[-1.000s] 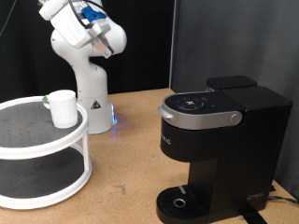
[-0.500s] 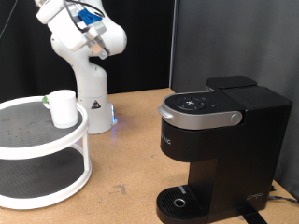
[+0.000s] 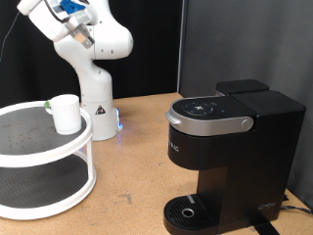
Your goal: Make a cup of coffee with the keurig machine
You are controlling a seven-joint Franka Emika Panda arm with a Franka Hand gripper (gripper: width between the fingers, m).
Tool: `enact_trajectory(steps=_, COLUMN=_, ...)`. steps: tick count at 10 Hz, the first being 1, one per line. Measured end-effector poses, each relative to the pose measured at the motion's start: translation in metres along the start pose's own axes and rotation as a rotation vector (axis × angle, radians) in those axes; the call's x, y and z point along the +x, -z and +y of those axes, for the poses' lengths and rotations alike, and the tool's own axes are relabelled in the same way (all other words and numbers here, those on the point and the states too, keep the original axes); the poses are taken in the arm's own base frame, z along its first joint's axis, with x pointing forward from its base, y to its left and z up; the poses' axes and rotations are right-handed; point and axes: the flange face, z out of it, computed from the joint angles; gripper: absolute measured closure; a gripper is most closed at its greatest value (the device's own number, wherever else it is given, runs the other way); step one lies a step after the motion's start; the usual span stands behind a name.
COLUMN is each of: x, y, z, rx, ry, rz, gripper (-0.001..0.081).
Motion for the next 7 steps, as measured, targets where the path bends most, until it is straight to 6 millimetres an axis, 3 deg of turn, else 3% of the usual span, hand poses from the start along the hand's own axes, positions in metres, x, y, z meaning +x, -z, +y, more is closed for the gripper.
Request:
enact_trajectory(steps=2, x=-0.017, y=0.017, z=-0.006, rx=0.021, ry=0.023, rz=-0.020, gripper=0.0806)
enact_trajectory(steps=5, x=-0.022, y=0.016, z=-0.003, rx=0.015, ry=0.009, rz=-0.031, gripper=0.0806)
enact_trajectory(steps=7, x=-0.040, y=0.025, z=0.003, rx=0.009, ry=-0.021, rz=-0.046, gripper=0.0806)
